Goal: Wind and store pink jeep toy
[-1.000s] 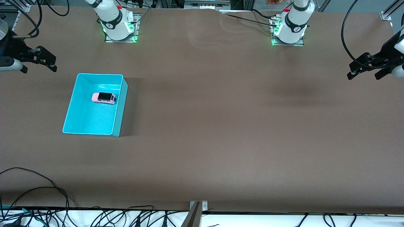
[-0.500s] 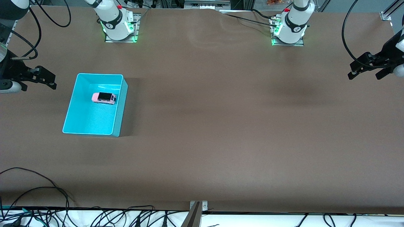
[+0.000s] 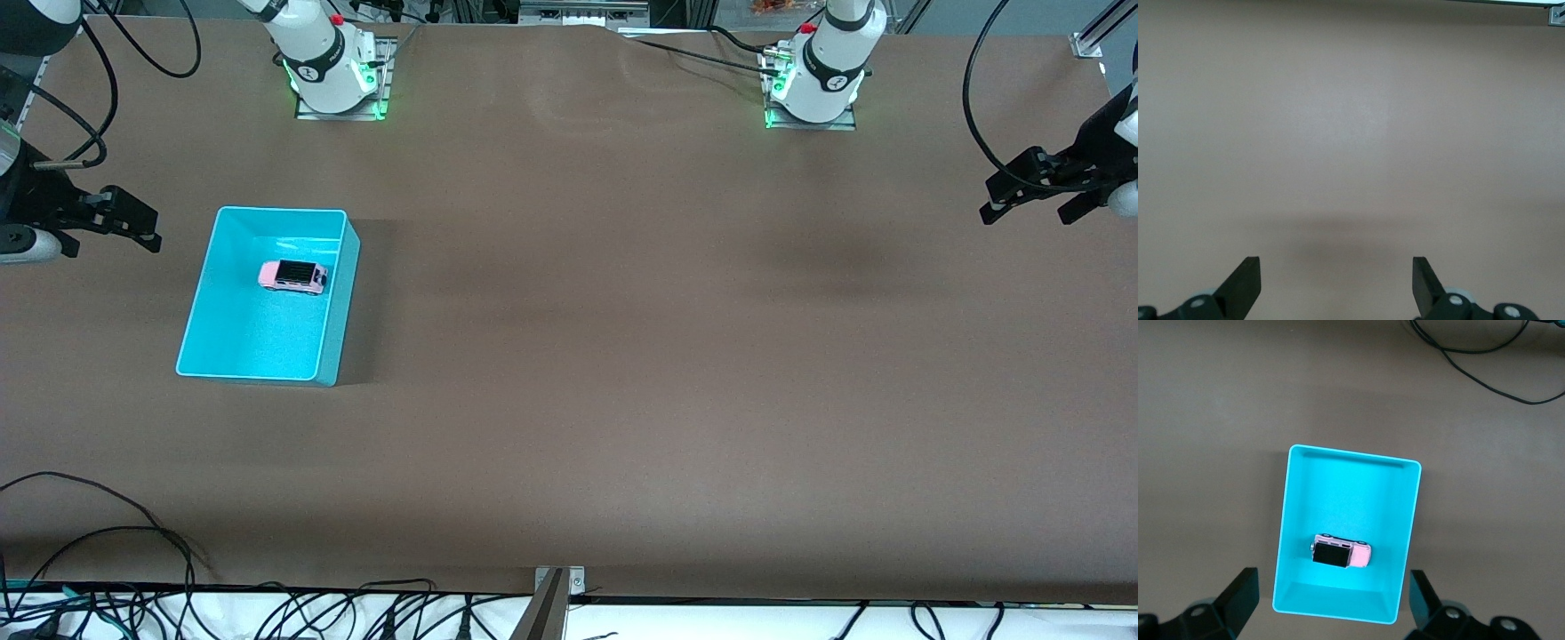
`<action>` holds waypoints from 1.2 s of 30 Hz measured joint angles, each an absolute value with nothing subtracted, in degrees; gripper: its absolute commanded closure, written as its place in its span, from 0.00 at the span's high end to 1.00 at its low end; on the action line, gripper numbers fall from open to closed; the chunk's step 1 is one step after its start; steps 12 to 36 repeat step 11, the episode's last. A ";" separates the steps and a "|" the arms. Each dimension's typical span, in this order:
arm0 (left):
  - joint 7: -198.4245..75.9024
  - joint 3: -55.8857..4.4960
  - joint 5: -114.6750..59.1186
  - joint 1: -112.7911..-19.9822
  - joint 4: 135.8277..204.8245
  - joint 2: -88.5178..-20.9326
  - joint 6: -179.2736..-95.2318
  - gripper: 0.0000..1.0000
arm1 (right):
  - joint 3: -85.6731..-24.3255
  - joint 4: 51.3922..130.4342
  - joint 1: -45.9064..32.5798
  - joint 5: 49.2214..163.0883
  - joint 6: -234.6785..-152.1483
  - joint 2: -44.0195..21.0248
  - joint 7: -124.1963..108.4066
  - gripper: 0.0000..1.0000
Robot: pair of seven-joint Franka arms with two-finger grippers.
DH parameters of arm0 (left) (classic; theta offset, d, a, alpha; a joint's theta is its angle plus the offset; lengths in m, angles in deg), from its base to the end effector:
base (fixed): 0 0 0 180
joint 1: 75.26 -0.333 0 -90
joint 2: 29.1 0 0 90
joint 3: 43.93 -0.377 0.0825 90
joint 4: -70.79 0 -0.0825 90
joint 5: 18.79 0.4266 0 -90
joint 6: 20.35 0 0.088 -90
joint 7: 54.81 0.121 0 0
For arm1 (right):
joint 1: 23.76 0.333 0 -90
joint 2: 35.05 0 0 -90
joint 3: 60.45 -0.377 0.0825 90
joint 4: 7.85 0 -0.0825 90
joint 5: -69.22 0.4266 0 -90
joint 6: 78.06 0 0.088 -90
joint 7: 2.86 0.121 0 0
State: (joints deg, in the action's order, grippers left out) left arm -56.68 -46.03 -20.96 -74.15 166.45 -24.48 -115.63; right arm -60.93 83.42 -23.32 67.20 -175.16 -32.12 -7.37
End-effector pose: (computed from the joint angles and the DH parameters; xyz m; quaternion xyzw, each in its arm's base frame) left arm 0.5766 0.0067 0.6761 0.9988 0.0260 0.0368 0.0207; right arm 0.6272 0.0061 0.6400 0.9983 0.0491 0.0247 0.0181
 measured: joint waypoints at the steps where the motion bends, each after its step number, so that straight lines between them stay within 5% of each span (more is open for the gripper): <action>1: -56.68 -46.03 -20.96 -74.15 166.45 -24.48 -115.63 1.00 | -60.93 83.42 -23.32 67.20 -175.12 -32.12 -7.37 1.00; 36: -56.68 -46.03 -20.96 -74.15 166.45 -24.48 -115.63 1.00 | -60.93 83.42 -23.32 67.38 -174.83 -32.12 -7.37 1.00</action>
